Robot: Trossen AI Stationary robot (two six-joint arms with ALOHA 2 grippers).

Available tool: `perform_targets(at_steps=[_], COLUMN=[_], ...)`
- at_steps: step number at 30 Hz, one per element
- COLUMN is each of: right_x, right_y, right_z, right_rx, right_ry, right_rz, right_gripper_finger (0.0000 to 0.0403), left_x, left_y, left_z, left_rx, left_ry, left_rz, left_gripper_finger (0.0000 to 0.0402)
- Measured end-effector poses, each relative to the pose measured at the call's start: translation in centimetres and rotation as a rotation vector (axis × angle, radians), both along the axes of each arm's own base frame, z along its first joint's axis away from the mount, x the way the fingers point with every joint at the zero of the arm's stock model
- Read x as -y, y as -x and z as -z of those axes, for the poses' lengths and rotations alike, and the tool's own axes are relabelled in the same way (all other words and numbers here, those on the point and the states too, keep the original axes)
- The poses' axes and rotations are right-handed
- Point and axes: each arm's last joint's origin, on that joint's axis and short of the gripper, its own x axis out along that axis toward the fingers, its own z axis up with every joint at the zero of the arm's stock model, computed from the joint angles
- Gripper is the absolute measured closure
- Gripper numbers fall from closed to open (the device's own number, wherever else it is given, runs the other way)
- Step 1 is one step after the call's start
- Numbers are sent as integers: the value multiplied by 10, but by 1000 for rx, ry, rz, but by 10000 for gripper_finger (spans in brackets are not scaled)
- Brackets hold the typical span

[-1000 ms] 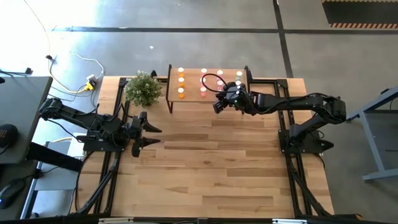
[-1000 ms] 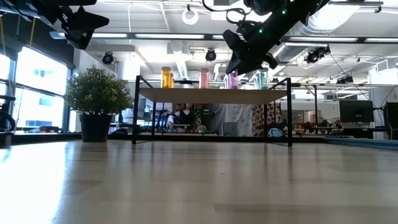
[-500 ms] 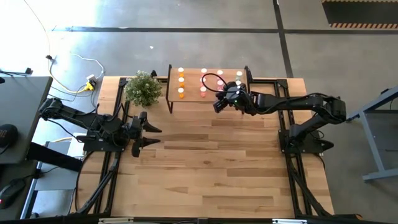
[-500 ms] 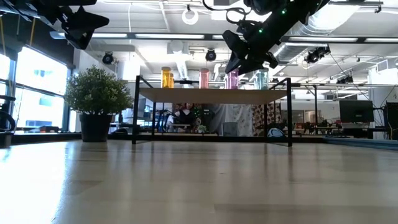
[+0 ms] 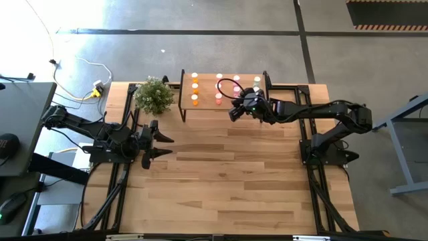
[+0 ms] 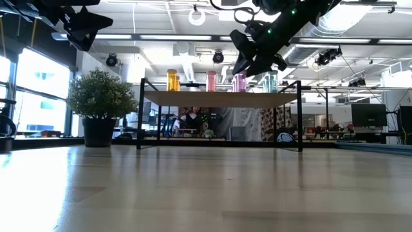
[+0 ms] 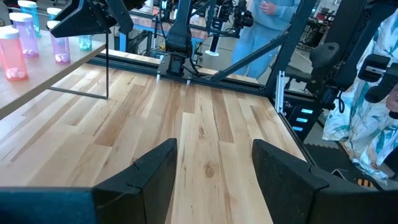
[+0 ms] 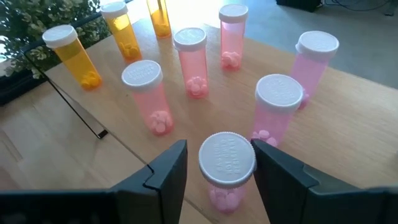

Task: Pick and place medicine bottles onto shelf by color
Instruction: Put the purple pill bottle aligned with the other purple pill bottles on the shelf, then return to Home Position

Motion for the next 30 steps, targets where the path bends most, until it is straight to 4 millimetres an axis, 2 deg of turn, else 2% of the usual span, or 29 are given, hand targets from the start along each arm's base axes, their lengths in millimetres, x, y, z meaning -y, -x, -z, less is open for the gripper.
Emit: perform_targets(at_steps=[14, 26, 30], right_x=[0, -1, -3], right_y=[0, 8, 13], right_z=[-3, -16, -26], right_rx=[20, 44, 77], right_ry=[6, 39, 63], right_rz=[0, 2, -10], right_gripper_finger=[235, 235, 235], left_x=[0, 0, 0], left_y=[0, 0, 0], left_z=[0, 0, 0], left_rx=[0, 0, 1], left_ry=[0, 0, -27], left_rz=[0, 0, 5], left_gripper_finger=[202, 202, 202])
